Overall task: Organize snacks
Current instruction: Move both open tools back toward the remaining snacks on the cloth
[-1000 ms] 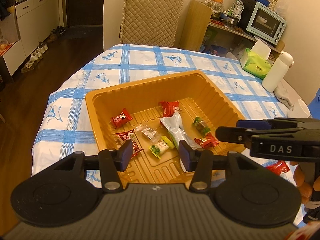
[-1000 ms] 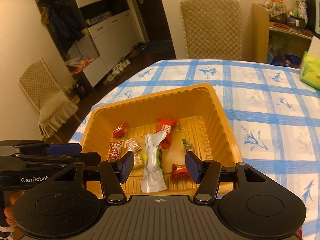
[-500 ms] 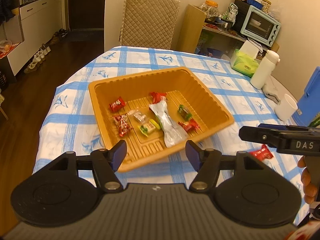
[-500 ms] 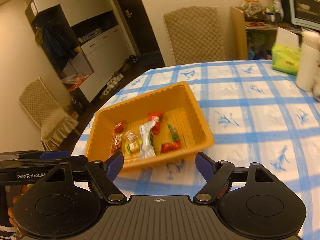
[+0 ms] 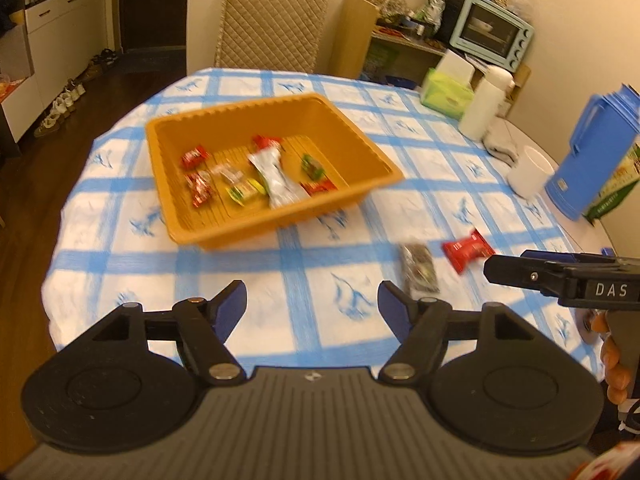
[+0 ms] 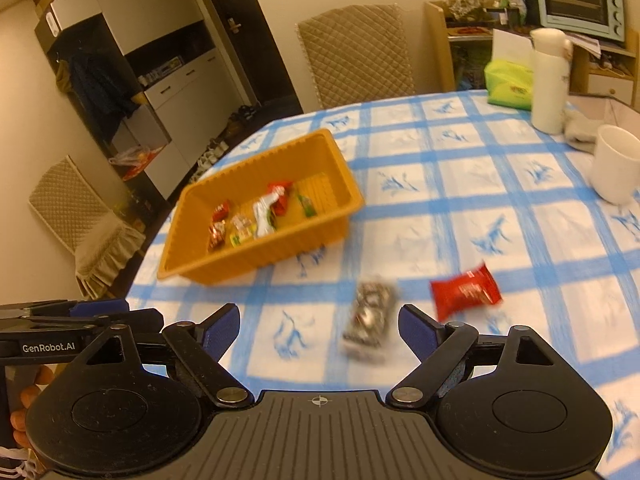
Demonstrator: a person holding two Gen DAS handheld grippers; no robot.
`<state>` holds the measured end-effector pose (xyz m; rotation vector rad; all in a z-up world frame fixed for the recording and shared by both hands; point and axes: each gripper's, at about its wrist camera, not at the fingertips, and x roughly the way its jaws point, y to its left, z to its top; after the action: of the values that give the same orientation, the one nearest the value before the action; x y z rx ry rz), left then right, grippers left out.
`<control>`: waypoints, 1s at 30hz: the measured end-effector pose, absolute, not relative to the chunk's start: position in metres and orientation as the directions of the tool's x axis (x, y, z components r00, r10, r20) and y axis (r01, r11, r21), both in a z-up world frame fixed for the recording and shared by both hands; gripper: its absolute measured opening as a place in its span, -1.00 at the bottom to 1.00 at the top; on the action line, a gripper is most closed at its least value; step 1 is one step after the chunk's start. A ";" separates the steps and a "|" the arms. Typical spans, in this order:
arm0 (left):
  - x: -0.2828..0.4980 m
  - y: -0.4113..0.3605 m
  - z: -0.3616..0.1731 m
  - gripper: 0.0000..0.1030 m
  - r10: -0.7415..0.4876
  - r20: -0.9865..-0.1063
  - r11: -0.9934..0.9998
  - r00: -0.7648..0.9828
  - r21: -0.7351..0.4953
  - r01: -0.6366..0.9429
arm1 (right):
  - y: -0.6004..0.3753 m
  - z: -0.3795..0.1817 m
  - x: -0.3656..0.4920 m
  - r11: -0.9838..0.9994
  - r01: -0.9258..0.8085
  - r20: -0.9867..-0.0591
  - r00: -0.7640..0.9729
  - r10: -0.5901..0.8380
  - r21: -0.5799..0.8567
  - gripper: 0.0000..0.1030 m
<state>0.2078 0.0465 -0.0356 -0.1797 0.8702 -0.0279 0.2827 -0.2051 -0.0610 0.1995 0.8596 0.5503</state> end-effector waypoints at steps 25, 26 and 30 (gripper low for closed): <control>0.176 -0.027 -0.062 0.37 -0.191 -0.802 0.981 0.566 -0.183 0.071 | -0.259 -0.095 0.223 0.888 -0.288 -0.745 0.484 0.459 0.359 0.69; 0.176 -0.029 -0.063 0.37 -0.193 -0.804 0.980 0.563 -0.182 0.076 | -0.260 -0.097 0.222 0.890 -0.284 -0.748 0.484 0.453 0.356 0.69; 0.179 -0.034 -0.067 0.37 -0.199 -0.811 0.980 0.550 -0.179 0.091 | -0.265 -0.104 0.222 0.900 -0.264 -0.761 0.482 0.434 0.346 0.69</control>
<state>0.1794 -0.0343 -0.0666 -0.1207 0.9736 -0.1724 0.2225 -0.2645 -0.1035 0.1915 0.9795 0.4288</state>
